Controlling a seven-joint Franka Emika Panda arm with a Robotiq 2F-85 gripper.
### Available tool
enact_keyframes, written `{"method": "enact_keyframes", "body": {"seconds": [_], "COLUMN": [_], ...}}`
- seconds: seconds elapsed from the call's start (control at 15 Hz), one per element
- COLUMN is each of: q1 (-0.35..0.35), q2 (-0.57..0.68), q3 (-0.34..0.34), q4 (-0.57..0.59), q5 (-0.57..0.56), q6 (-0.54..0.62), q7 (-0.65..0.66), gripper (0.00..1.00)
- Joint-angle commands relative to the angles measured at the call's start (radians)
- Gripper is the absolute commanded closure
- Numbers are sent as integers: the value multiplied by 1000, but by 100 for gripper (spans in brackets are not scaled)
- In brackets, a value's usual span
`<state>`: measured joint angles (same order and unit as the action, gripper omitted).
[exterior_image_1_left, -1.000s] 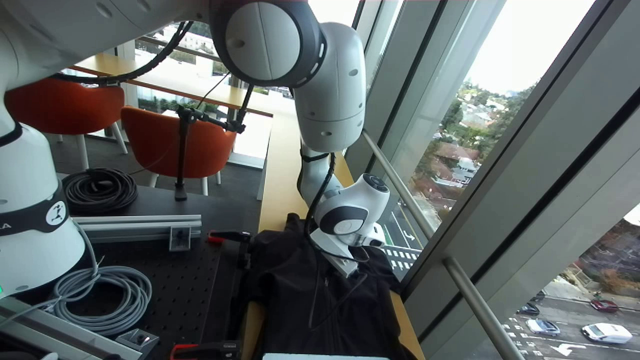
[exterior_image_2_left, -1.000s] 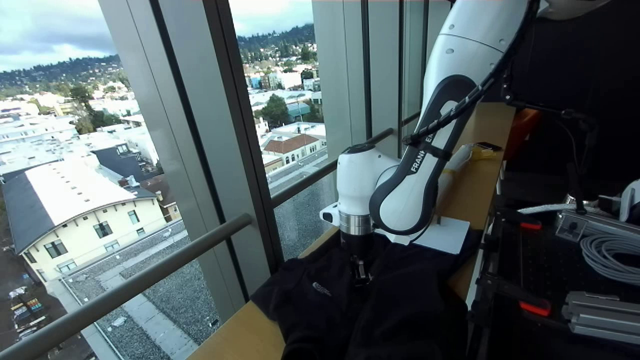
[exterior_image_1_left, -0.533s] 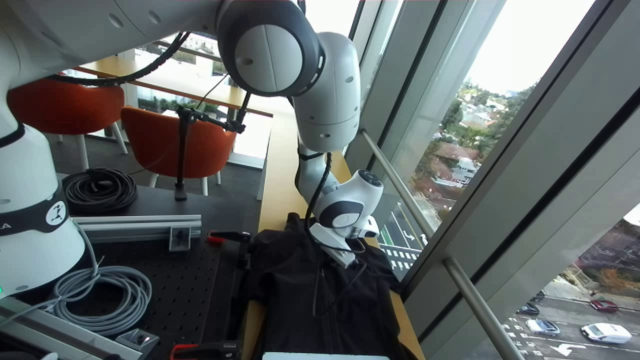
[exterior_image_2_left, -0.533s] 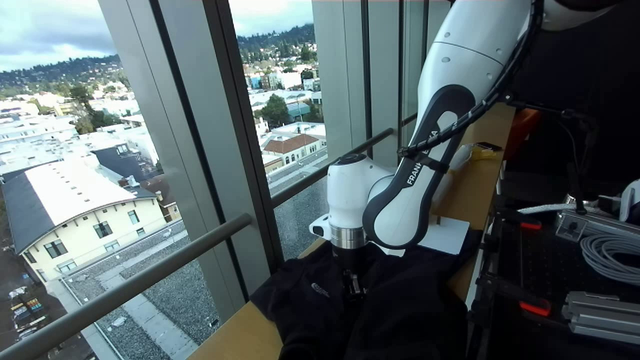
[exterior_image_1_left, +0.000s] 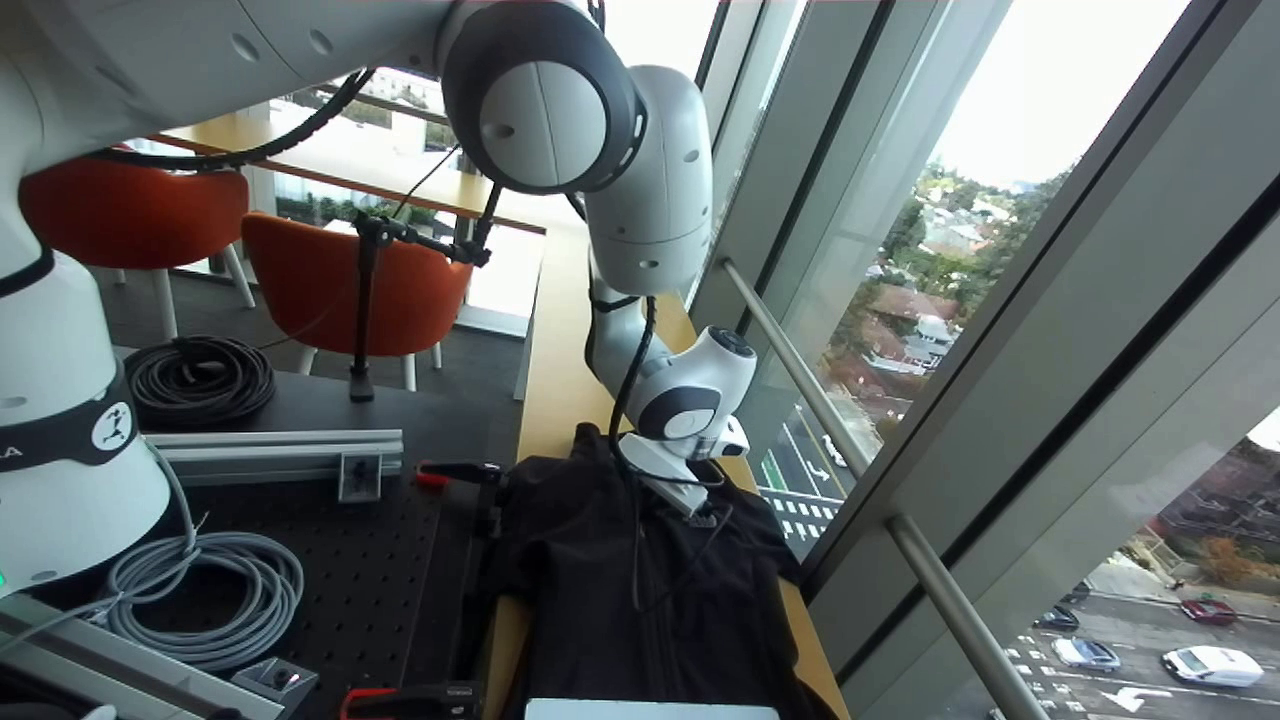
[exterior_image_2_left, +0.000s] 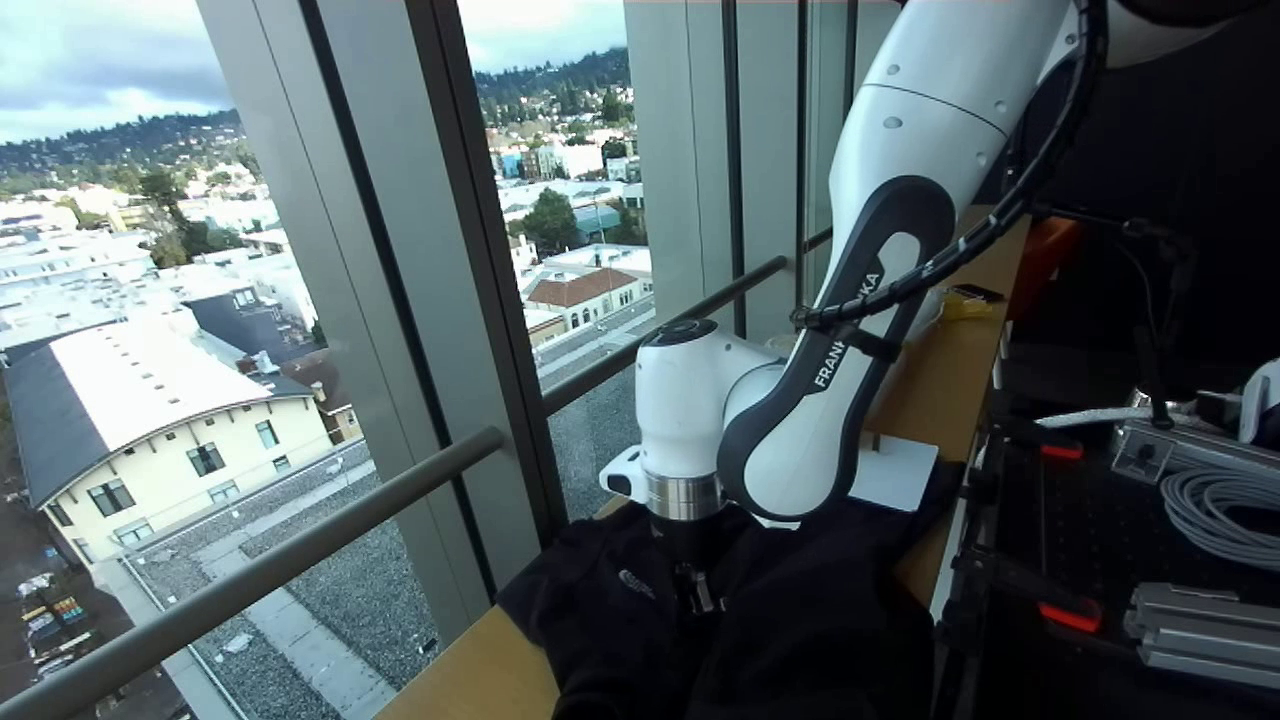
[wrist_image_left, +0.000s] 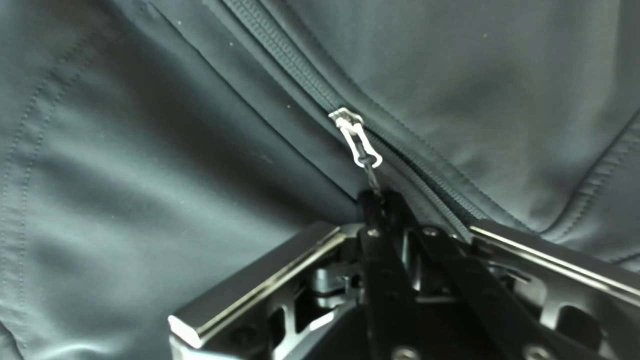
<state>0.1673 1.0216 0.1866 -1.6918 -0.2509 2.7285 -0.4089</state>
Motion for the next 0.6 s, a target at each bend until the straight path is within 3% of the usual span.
{"method": "enact_keyframes", "body": {"seconds": [0.0,0.53], "q1": [20,24], "q2": [32,19], "q3": [28,28], "q4": [49,40], "q5": [-9,-11], "q6": [-21,-18], "q7": [-14,-26], "gripper": [98,98]}}
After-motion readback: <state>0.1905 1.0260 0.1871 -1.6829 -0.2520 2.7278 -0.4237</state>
